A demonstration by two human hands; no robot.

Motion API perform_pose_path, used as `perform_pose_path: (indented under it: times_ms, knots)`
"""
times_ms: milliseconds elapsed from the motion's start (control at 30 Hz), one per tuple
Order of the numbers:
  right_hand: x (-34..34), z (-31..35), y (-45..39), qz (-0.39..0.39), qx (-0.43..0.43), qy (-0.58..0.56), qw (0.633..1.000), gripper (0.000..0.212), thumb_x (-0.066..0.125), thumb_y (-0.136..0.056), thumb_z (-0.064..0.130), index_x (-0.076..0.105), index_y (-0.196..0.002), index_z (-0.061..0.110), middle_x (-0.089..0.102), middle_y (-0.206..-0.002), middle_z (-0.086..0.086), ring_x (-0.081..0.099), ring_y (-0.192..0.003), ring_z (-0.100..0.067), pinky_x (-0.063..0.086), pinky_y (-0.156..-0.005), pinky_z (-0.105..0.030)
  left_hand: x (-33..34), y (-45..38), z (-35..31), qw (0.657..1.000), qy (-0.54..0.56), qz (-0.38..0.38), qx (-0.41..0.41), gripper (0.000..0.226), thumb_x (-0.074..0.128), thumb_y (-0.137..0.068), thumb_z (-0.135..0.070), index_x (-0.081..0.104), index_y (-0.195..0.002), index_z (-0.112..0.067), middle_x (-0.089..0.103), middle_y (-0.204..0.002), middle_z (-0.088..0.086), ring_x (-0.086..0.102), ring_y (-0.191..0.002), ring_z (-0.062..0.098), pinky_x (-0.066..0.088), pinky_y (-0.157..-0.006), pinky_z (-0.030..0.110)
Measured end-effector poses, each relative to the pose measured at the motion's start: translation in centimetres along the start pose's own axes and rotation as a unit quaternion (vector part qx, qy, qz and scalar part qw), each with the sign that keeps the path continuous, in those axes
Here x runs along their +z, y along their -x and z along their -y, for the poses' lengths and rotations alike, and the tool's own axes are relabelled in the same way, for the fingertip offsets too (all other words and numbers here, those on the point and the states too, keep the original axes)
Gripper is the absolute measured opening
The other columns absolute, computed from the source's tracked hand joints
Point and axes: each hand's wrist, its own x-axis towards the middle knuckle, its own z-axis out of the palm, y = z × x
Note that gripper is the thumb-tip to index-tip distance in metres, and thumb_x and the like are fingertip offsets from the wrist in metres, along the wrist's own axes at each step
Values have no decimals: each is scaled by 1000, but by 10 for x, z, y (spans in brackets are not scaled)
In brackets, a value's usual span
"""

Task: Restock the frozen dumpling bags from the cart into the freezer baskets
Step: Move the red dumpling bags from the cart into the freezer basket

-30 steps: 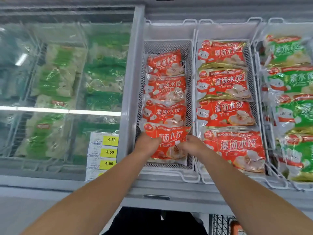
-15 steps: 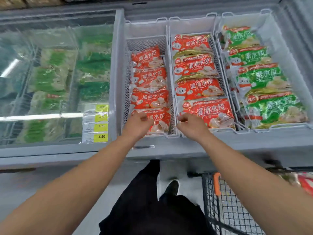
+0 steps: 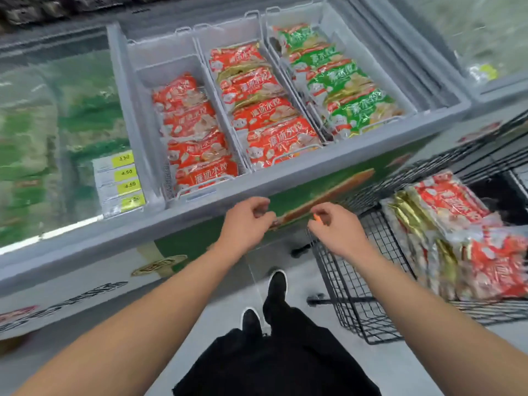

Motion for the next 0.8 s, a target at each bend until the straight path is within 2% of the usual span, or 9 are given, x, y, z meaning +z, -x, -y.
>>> perform_pose_path:
  times_ms: [167, 300, 367, 467, 600, 700, 800]
  knots:
    - [-5, -53, 62, -23, 97, -27, 995, 35, 64, -87, 25, 64, -122, 20, 64, -124, 2, 59, -115, -17, 46, -102, -37, 44, 26, -3, 997, -12, 68, 29, 35, 67, -87, -20, 69, -123, -18, 71, -118, -3, 66, -106, 13, 46, -98, 24]
    - [-23, -92, 104, -62, 149, -26, 987, 36, 64, -92, 25, 62, -126, 17, 64, -127, 0, 58, -113, -17, 43, -96, -29, 82, 46, -15, 991, -14, 120, 53, 34, 69, -87, -19, 70, -121, -16, 71, -111, -3, 65, -107, 14, 45, -96, 22]
    - [-36, -111, 124, -79, 180, -40, 980, 38, 63, -92, 24, 60, -129, 15, 64, -126, -3, 59, -106, -18, 44, -95, -32, 104, 51, -25, 986, -19, 150, 67, 33, 69, -86, -21, 70, -120, -18, 69, -105, -6, 66, -106, 15, 47, -96, 24]
    - [-50, -139, 138, -98, 211, -34, 972, 39, 64, -91, 25, 62, -128, 16, 64, -126, -3, 60, -104, -19, 45, -95, -33, 128, 52, -40, 979, -28, 183, 89, 34, 68, -88, -24, 68, -122, -20, 70, -113, -5, 63, -106, 12, 47, -99, 27]
    - [-67, -181, 149, -108, 241, -39, 964, 40, 66, -89, 25, 63, -127, 13, 65, -127, -6, 61, -111, -24, 45, -96, -33, 167, 53, -63, 970, -54, 210, 110, 37, 68, -89, -27, 66, -126, -19, 68, -118, -6, 59, -103, 6, 41, -94, 20]
    - [-89, -221, 143, -96, 244, -30, 965, 42, 67, -90, 26, 61, -129, 11, 62, -131, -6, 58, -119, -25, 42, -97, -30, 207, 47, -85, 966, -77, 220, 109, 39, 67, -89, -30, 65, -127, -20, 68, -120, -6, 59, -105, 8, 42, -96, 23]
    - [-117, -269, 123, -82, 218, -10, 973, 42, 65, -91, 28, 61, -129, 11, 63, -131, -8, 59, -115, -26, 43, -90, -29, 249, 38, -111, 968, -82, 216, 96, 39, 65, -92, -31, 63, -130, -21, 66, -123, -7, 59, -108, 9, 44, -99, 27]
